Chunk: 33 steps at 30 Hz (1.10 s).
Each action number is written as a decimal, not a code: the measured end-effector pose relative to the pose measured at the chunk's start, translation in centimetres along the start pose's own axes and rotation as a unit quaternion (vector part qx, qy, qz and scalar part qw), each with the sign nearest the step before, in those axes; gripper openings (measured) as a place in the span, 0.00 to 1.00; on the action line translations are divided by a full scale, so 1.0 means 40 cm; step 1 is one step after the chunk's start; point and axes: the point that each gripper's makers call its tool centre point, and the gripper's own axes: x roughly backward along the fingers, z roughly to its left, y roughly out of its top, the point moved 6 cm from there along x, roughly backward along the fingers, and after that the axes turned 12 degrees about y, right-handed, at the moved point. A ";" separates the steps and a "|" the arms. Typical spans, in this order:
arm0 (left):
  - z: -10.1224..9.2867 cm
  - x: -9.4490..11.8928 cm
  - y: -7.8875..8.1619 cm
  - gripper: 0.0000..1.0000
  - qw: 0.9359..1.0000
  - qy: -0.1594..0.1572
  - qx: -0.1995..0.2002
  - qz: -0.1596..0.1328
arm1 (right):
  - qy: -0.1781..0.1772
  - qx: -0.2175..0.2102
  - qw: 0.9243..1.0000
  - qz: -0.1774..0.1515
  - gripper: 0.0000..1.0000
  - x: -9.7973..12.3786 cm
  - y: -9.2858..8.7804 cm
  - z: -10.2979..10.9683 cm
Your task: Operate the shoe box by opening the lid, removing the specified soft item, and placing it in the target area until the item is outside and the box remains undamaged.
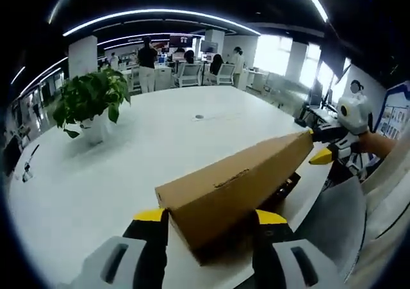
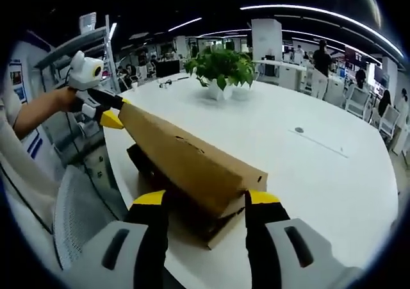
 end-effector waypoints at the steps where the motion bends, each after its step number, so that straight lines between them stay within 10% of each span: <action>1: 0.002 0.000 0.002 0.52 1.000 0.000 0.000 -0.002 | -0.001 0.001 1.000 -0.001 0.44 0.000 0.004 -0.003; 33: 0.114 -0.076 0.129 0.21 0.994 0.081 -0.015 -0.064 | -0.024 0.052 0.998 -0.020 0.40 -0.021 0.132 -0.113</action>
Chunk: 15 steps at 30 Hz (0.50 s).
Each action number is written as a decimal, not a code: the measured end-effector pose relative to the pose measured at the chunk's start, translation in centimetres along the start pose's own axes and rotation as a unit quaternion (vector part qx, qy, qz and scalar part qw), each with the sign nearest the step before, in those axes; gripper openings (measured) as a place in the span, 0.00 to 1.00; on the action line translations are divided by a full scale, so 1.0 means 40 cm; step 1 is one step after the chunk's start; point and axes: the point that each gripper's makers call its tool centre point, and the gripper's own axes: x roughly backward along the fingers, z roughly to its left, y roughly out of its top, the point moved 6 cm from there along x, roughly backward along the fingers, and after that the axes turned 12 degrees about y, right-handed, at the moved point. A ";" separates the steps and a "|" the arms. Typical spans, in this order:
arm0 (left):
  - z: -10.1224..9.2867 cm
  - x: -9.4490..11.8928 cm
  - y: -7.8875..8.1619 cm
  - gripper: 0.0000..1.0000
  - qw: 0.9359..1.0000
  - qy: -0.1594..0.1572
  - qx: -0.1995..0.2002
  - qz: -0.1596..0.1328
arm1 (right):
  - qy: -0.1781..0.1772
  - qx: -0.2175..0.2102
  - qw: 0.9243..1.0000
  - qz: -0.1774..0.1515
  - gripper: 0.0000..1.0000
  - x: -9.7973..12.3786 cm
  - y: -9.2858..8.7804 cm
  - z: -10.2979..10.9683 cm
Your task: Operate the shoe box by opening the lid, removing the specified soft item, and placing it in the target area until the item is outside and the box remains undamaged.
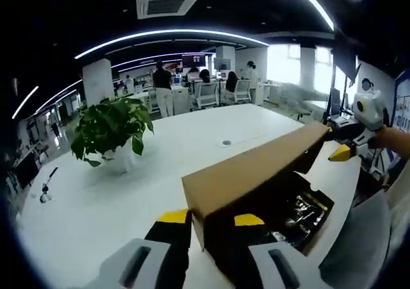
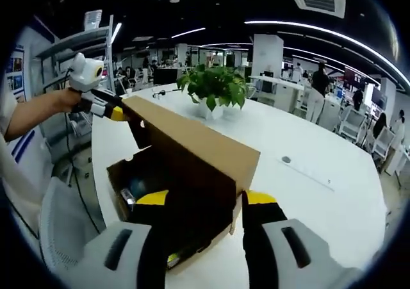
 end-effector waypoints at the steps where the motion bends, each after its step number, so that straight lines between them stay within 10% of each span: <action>1: 0.004 -0.004 0.002 0.19 1.000 0.003 0.003 0.000 | 0.000 0.001 1.000 0.000 0.39 -0.001 0.001 -0.004; 15: 0.038 -0.049 0.023 0.06 0.999 0.032 0.031 -0.005 | -0.005 0.005 1.000 0.007 0.32 -0.021 0.025 -0.059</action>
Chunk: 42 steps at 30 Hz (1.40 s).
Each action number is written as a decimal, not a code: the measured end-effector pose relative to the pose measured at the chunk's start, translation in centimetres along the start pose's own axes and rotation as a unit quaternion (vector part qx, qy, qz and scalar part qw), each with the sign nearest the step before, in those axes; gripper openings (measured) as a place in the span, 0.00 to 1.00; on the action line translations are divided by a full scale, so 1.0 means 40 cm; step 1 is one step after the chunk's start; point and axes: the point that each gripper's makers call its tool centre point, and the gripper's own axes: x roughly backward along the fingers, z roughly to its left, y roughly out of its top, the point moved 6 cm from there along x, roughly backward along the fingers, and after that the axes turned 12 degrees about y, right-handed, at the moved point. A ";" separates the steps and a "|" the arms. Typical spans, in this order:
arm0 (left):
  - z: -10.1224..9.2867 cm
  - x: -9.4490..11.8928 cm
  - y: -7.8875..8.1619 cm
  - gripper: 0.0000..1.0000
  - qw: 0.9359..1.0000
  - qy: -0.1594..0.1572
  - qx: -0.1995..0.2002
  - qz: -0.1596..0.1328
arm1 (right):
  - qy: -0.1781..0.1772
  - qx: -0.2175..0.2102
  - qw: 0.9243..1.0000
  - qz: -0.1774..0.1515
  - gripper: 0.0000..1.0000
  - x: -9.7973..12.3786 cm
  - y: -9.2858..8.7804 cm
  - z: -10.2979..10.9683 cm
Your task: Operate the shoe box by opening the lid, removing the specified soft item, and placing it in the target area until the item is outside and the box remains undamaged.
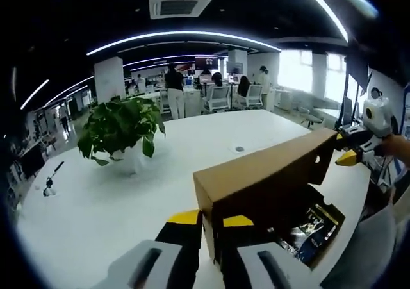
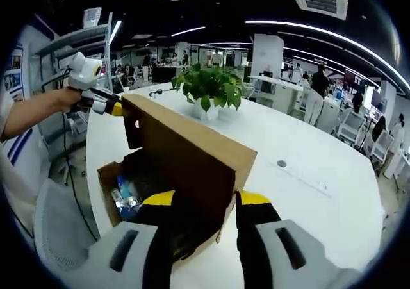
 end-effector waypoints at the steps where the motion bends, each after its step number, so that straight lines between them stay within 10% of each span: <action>1: 0.002 -0.003 0.001 0.06 1.000 -0.001 0.005 0.000 | 0.000 -0.001 1.000 0.000 0.32 -0.001 0.001 -0.002; 21: 0.023 -0.061 0.020 0.03 0.999 0.019 0.042 0.007 | -0.025 -0.014 1.000 -0.004 0.21 -0.024 0.011 -0.063; 42: 0.036 -0.123 0.031 0.03 0.999 0.013 0.047 0.015 | -0.043 -0.069 0.996 0.037 0.16 -0.038 -0.105 -0.088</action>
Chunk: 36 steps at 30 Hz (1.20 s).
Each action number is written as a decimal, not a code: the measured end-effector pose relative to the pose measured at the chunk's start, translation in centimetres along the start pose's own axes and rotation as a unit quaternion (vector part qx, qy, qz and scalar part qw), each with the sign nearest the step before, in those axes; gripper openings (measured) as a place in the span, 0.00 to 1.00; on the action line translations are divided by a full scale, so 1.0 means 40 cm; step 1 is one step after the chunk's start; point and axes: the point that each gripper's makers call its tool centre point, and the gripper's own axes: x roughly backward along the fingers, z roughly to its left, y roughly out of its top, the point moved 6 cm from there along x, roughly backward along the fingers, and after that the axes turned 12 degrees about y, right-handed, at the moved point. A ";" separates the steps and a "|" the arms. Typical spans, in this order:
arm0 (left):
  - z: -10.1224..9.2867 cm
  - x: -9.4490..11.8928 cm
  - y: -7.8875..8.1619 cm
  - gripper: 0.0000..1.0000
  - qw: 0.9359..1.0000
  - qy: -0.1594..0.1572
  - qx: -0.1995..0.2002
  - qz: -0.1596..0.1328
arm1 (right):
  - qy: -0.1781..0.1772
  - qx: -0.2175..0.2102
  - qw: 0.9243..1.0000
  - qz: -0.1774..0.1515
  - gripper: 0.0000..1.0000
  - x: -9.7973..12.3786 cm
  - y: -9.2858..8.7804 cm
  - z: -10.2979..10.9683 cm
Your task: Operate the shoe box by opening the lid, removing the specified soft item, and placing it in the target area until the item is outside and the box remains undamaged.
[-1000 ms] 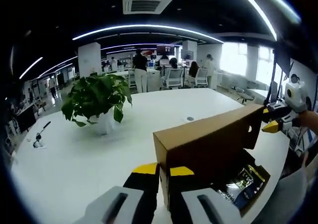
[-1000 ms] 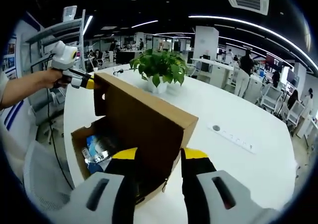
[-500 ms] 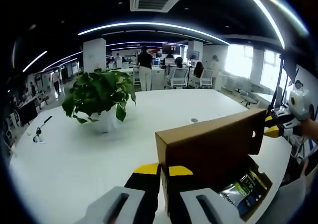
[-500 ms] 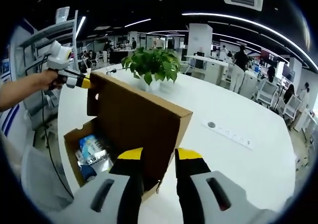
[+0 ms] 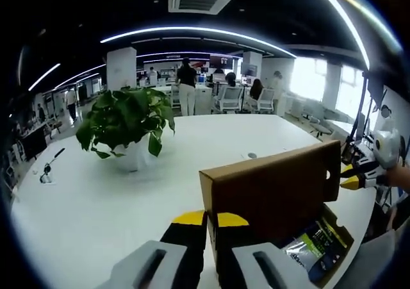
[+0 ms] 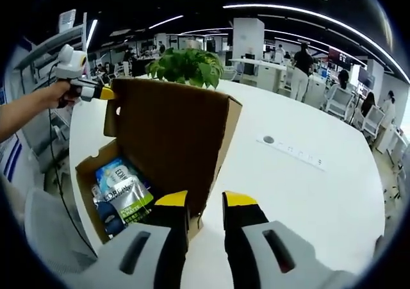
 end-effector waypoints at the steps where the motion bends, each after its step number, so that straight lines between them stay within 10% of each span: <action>1: 0.000 -0.003 0.000 0.03 1.000 0.000 0.000 0.001 | -0.001 -0.001 1.000 0.003 0.16 -0.003 -0.006 0.000; 36: 0.013 -0.088 -0.003 0.05 1.000 -0.001 0.010 0.021 | -0.005 0.026 0.999 0.039 0.01 -0.075 -0.058 -0.011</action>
